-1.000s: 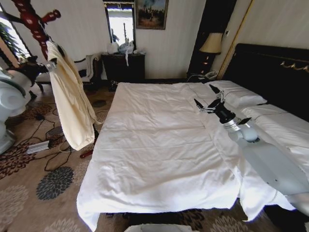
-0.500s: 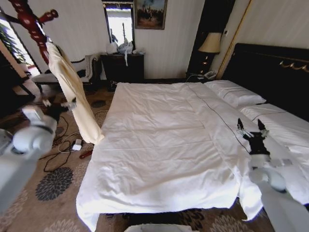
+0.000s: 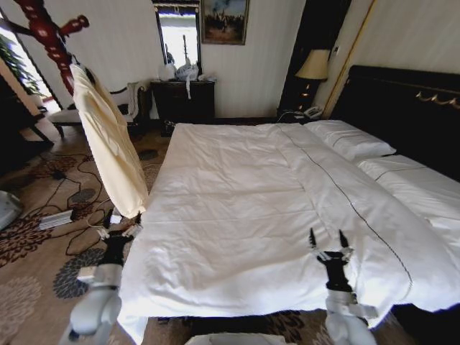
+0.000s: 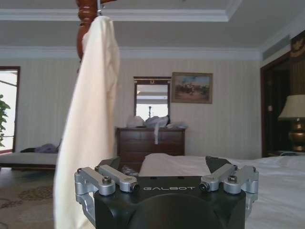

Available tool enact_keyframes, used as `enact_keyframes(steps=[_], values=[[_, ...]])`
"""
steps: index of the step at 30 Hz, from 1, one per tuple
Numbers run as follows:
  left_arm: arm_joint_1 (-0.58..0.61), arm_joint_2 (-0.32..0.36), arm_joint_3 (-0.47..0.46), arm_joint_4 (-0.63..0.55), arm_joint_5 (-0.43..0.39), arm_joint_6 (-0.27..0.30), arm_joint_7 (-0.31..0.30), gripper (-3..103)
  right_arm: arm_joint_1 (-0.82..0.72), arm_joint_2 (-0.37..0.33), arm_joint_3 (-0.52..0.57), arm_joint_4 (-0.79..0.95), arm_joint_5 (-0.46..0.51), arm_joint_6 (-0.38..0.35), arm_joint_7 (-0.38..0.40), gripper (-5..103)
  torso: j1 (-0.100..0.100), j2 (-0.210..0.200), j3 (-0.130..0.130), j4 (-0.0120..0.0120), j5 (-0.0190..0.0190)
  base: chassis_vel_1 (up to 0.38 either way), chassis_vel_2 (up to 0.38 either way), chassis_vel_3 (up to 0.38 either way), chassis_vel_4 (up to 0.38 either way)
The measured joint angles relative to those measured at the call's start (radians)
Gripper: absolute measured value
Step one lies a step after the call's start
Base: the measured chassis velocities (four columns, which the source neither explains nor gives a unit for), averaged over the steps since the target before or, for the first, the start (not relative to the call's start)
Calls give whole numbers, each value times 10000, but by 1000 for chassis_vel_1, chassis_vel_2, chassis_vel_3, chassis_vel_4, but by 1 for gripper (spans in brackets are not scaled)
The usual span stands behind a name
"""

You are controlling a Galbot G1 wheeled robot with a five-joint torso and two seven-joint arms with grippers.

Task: Pick up the clothes from the bed and hang them on the clothes hanger.

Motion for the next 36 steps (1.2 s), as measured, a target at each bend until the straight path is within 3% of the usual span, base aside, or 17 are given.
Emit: enact_keyframes(steps=[6, 9, 10, 11, 12, 14, 15, 19, 20, 22, 25, 36], values=[[847, -651, 537, -1200, 696, -374, 356, 100, -658, 260, -495, 744, -1247, 127, 493, 100, 2, -1, 1, 0, 3, 0, 0, 0, 0], [1235, -551, 518, -2179, 695, 140, -106, 100, -1136, 113, -442, 1893, -2136, -445, 1765, 100, 2, 0, 0, -2, 1, 0, 0, 0, 0], [1387, -333, 316, -2743, 529, 628, -467, 100, -1480, -129, -283, 2773, -2563, -1183, 2728, 100, 1, 0, 1, -2, 2, 0, 0, 0, 0], [1387, -333, 316, -2743, 529, 628, -467, 100, -1480, -129, -283, 2773, -2563, -1183, 2728, 100, 1, 0, 1, -2, 2, 0, 0, 0, 0], [1439, -111, 155, -3039, 276, 988, -684, 100, -1680, -340, -150, 3271, -2571, -1675, 3076, 100, 1, 0, 1, -2, 0, 0, 0, 0, 0], [1478, 229, -1, -3359, -294, 1564, -947, 100, -1940, -725, 113, 3865, -2193, -2396, 3358, 100, 1, 0, 0, -3, -1, 0, 0, 0, 0], [1482, 465, -41, -3493, -828, 2144, -1133, 100, -2063, -1034, 358, 4095, -1731, -2797, 3325, 100, 1, -1, 1, -2, -1, 0, 0, 0, 0], [1445, 711, 161, -3486, -1197, 2656, -1249, 100, -2121, -1531, 584, 4238, -924, -3262, 3240, 100, 2, -1, 1, -3, 4, 0, 0, 0, 0], [1460, 840, 538, -3446, -1300, 2812, -1256, 100, -2171, -2010, 585, 4390, -90, -3671, 3342, 100, 2, -2, 2, -3, 2, 0, 0, 0, 0], [1478, 875, 673, -3445, -1329, 2851, -1247, 100, -2202, -2217, 568, 4456, 232, -3834, 3430, 100, 3, -2, 2, -3, 2, 0, 0, 0, 0], [1516, 942, 1026, -3376, -1253, 2908, -1134, 100, -2391, -3248, 593, 4695, 1229, -4351, 3738, 100, 2, -2, 2, 3, -1, 0, 0, 0, 0], [1502, 947, 1057, -3316, -1179, 2883, -1086, 100, -2404, -3385, 606, 4697, 1342, -4398, 3760, 100, 2, -2, 2, -2, 2, 0, 0, 0, 0]])
